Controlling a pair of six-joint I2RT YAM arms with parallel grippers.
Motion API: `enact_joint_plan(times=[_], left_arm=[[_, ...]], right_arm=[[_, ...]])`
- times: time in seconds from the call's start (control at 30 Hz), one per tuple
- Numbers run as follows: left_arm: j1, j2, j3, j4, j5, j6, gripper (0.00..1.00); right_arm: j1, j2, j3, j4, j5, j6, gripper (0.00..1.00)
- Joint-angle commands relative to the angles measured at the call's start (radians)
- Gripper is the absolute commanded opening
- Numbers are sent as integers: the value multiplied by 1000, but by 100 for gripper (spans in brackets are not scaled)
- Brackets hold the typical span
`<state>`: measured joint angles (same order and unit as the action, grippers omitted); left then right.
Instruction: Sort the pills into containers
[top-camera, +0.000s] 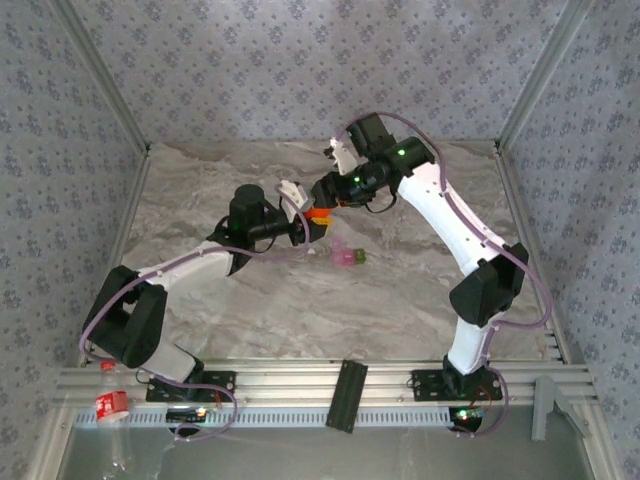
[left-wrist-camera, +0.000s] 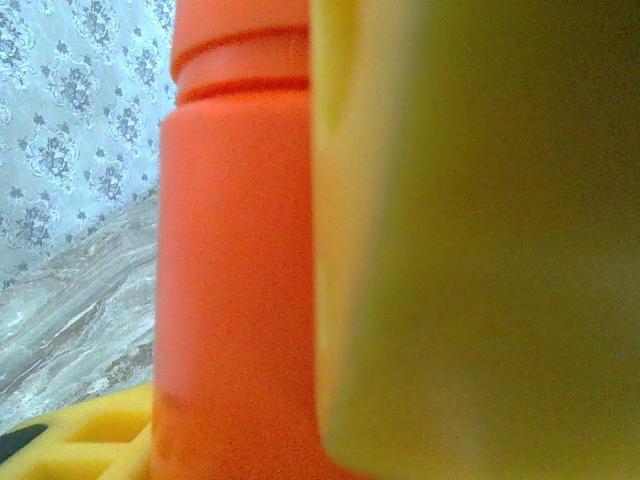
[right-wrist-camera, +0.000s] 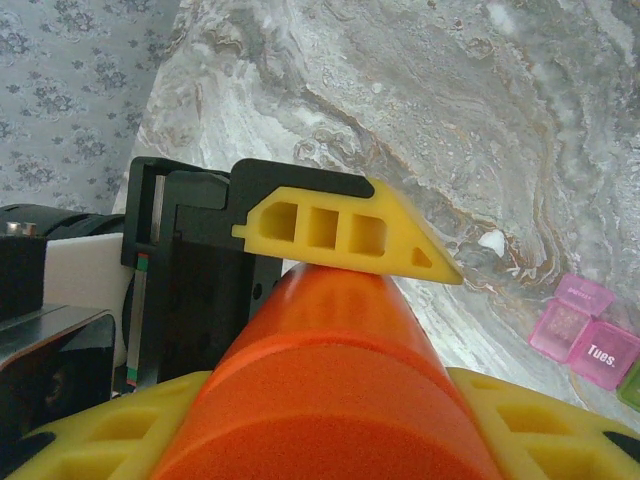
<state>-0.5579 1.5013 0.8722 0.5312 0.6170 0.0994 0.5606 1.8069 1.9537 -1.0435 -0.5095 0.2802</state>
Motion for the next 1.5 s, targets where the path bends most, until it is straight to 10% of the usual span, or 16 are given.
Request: enact_joint_plan(times=[0.0,0.17,0.67,1.47], left_arm=[[-5,-20,13,112,12,-94,21],[-5,-43,10,99,-10,-100,0],[-4,-105,21,21,-186,-193,0],[-43,-87,134,-187,38,-99,0]], right_arm=[[3,-32,-13,16,-3,-3,30],[-9,-45,-19,24,3,6,37],[-133,-285,-204,157,-11,72,89],[-102,-378,-417,574,38,396,80]])
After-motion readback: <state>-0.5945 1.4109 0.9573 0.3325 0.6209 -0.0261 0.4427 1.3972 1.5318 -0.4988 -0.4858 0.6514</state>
